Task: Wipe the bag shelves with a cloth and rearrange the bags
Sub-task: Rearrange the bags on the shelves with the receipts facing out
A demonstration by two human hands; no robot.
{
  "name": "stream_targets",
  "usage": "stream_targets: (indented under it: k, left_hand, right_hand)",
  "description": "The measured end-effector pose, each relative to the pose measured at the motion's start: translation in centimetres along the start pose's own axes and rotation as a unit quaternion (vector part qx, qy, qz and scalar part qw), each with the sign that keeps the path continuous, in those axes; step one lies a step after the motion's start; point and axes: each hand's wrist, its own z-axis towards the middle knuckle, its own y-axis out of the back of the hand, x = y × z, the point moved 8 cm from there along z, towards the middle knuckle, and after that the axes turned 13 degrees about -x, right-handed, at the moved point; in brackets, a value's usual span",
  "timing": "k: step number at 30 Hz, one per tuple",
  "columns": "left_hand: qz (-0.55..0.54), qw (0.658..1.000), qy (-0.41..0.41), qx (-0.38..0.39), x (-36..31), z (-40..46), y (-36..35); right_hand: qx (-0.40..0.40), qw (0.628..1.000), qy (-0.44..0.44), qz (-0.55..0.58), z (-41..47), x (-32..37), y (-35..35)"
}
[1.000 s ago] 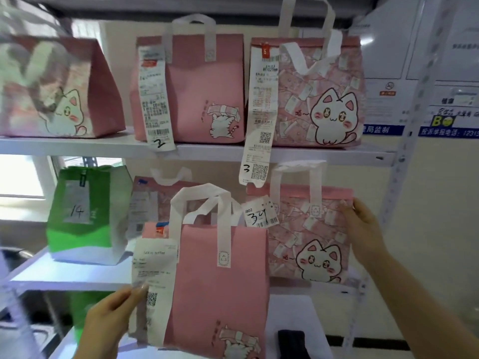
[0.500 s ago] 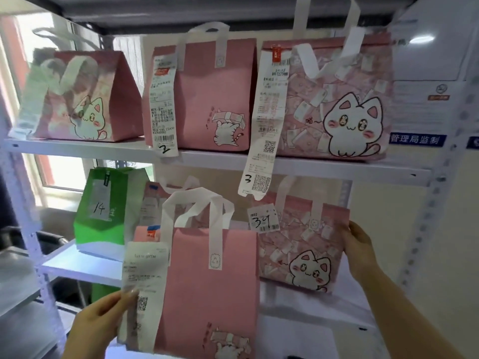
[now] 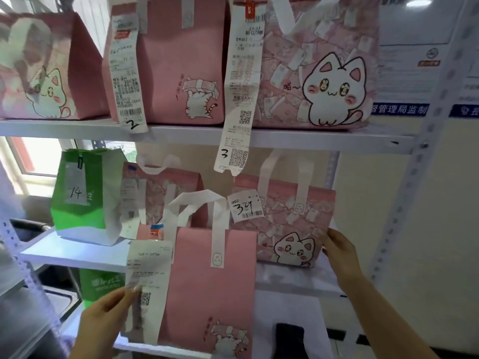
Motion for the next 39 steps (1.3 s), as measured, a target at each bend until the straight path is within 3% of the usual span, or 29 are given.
stream_targets:
  k: [6, 14, 19, 28, 39]
  left_hand:
    - [-0.009, 1.000, 0.019, 0.019, 1.8, 0.5, -0.1]
    - [-0.025, 0.996, 0.043, 0.073, 4.1, 2.3, 0.8]
    - [-0.025, 0.991, 0.031, 0.125, 4.8, 4.8, 2.1]
    - [0.018, 0.974, -0.003, 0.226, 9.0, 12.0, 7.4]
    - [0.048, 0.967, 0.043, 0.247, 15.1, 17.2, 13.3]
  right_hand:
    - [0.001, 1.000, 0.004, -0.018, -2.1, 0.4, 0.0]
    - [-0.093, 0.995, -0.033, -0.024, -5.5, -1.4, 1.7]
    - [-0.033, 0.998, -0.045, -0.020, -12.3, -1.5, -2.0]
    - [0.072, 0.987, -0.129, -0.060, -27.1, -4.3, -15.3]
    - [0.111, 0.965, -0.200, -0.125, -33.9, -9.8, -23.9]
